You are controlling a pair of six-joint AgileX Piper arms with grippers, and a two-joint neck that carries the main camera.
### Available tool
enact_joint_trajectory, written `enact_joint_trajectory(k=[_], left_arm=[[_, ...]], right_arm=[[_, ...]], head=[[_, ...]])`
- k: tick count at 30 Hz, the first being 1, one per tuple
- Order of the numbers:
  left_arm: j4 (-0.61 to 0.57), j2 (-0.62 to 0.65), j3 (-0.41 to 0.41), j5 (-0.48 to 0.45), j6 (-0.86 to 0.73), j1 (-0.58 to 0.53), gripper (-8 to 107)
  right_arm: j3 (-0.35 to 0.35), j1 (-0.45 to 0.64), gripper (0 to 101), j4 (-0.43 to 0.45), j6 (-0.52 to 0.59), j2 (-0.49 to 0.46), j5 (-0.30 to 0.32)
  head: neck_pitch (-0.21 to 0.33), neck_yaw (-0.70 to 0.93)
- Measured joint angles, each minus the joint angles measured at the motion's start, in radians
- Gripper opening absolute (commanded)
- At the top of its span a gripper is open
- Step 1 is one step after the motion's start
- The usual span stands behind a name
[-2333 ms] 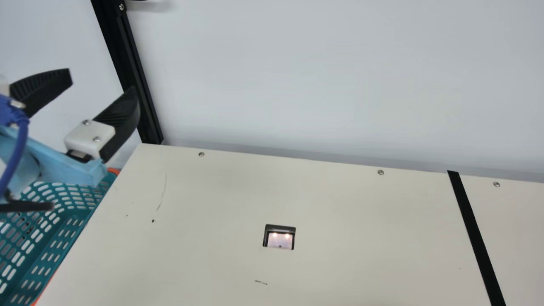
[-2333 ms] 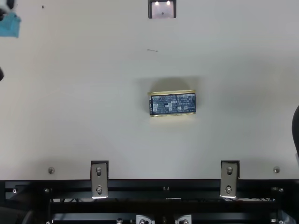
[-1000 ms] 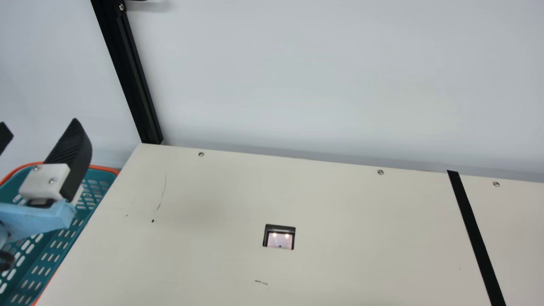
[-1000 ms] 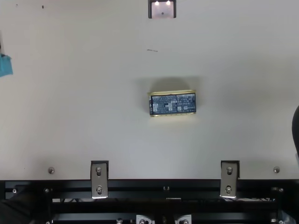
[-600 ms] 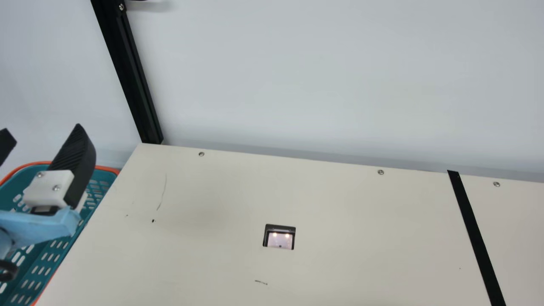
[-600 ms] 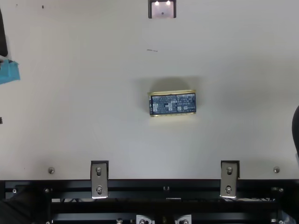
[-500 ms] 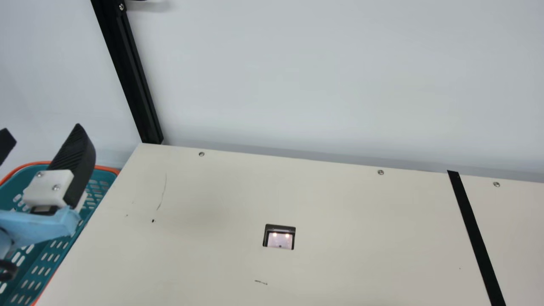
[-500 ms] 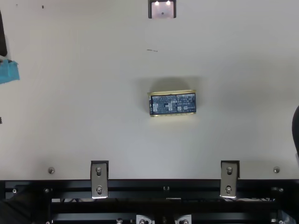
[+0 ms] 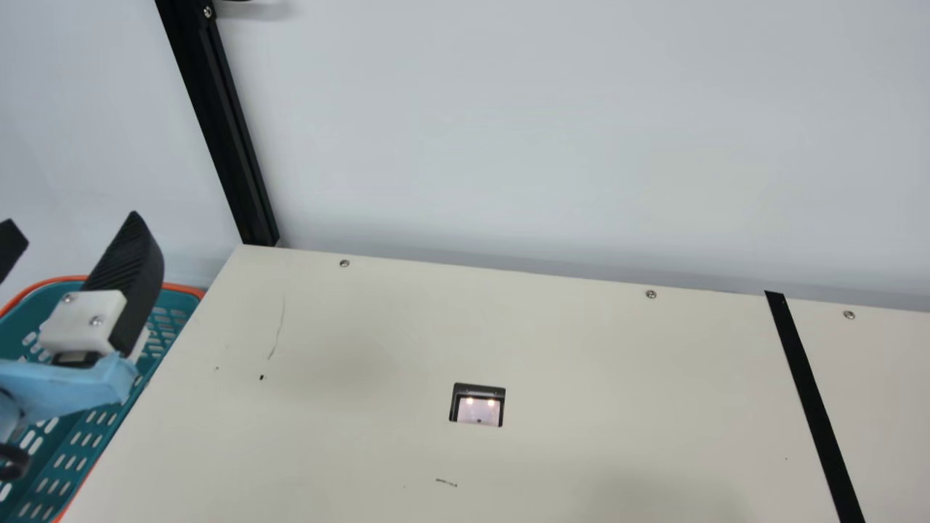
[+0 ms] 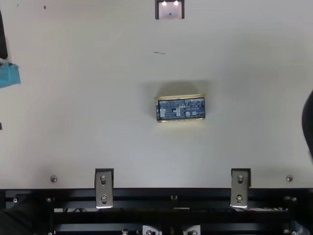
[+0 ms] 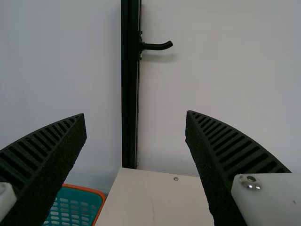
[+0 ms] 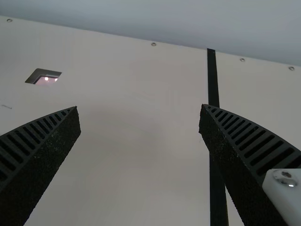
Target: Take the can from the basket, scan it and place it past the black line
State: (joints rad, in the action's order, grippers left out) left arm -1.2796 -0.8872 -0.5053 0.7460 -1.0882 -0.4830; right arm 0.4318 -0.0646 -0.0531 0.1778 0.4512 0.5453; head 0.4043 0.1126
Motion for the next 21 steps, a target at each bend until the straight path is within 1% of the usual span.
enact_joint_trajectory(k=[3, 9, 18, 21], left_arm=[[0.0, 0.0, 0.0, 0.0, 0.0, 0.0, 90], [0.0, 0.0, 0.0, 0.0, 0.0, 0.0, 90], [0.0, 0.0, 0.0, 0.0, 0.0, 0.0, 90], [0.0, 0.0, 0.0, 0.0, 0.0, 0.0, 90]], right_arm=[[0.016, -0.041, 101, 0.0, 0.032, 0.056, -0.016], [0.05, -0.14, 101, -0.02, 0.11, 0.17, -0.01], [0.113, -0.25, 101, -0.103, 0.247, 0.309, 0.053], [0.134, -0.276, 101, -0.136, 0.307, 0.345, 0.089]], head=[[0.0, 0.0], [-0.005, 0.005], [0.0, 0.0], [0.0, 0.0]])
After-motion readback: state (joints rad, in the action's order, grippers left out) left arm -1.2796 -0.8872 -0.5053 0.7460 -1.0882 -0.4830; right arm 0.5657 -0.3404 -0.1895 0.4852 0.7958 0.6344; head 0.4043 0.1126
